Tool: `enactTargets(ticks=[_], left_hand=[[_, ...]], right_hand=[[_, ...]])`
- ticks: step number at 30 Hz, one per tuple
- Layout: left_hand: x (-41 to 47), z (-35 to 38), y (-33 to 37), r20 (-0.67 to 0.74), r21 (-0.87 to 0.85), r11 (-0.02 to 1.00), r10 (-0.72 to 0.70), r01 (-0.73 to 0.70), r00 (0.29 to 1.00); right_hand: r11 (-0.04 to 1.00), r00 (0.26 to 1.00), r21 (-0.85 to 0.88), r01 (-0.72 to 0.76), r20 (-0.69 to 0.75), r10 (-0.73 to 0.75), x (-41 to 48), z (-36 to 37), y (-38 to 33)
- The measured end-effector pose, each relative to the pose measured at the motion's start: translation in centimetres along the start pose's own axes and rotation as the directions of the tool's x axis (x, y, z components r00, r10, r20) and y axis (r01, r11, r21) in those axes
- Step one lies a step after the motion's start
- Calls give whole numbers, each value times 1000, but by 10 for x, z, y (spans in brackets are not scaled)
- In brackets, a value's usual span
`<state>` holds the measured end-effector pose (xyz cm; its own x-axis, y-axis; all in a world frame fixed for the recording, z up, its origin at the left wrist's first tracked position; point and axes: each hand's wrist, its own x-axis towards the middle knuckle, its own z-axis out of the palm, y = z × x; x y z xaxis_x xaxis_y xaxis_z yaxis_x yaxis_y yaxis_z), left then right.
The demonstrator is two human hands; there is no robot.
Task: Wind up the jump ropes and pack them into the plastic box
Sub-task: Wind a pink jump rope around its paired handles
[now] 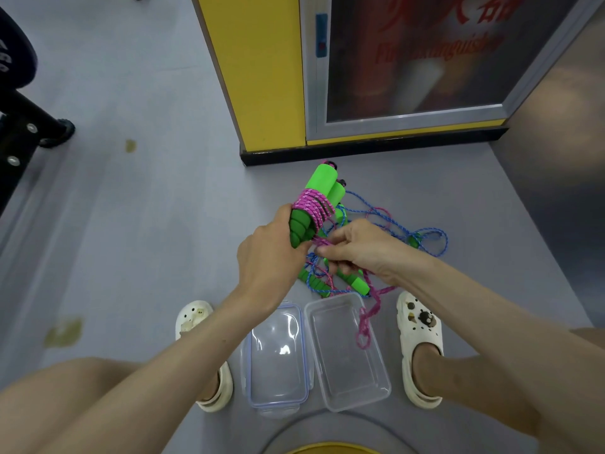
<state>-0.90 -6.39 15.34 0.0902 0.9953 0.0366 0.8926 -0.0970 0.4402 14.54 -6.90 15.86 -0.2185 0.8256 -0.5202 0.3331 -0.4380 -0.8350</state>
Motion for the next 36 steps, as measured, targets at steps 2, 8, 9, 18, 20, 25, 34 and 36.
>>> enactTargets(ticks=[2, 8, 9, 18, 20, 25, 34, 36], left_hand=[[-2, 3, 2, -60, 111, 990, 99, -91, 993], [-7, 10, 0, -178, 281, 936, 268, -212, 947], [-6, 12, -1, -211, 277, 932, 295, -233, 932], [-12, 21, 4, 41, -317, 922, 249, -224, 968], [-7, 11, 8, 91, -501, 858, 180, -111, 979], [15, -16, 0, 450, -706, 542, -153, 456, 880], [11, -21, -7, 704, -664, 367, 14, 651, 710], [10, -19, -6, 644, -669, 443, -56, 597, 763]], right_hand=[[1000, 999, 25, 0, -36, 1, 2, 0, 0], [978, 998, 209, -3, -56, 15, 4, 5, -2], [968, 999, 251, 2, -31, 6, 3, 7, -3], [920, 990, 391, 33, -137, 23, 5, 4, -2], [932, 987, 362, 13, -155, 46, 6, 2, 0], [899, 996, 438, -4, -83, 45, 6, -1, 1], [963, 998, 266, -35, -35, 46, 0, -3, -6], [974, 997, 221, -43, -55, 56, -2, -4, -7]])
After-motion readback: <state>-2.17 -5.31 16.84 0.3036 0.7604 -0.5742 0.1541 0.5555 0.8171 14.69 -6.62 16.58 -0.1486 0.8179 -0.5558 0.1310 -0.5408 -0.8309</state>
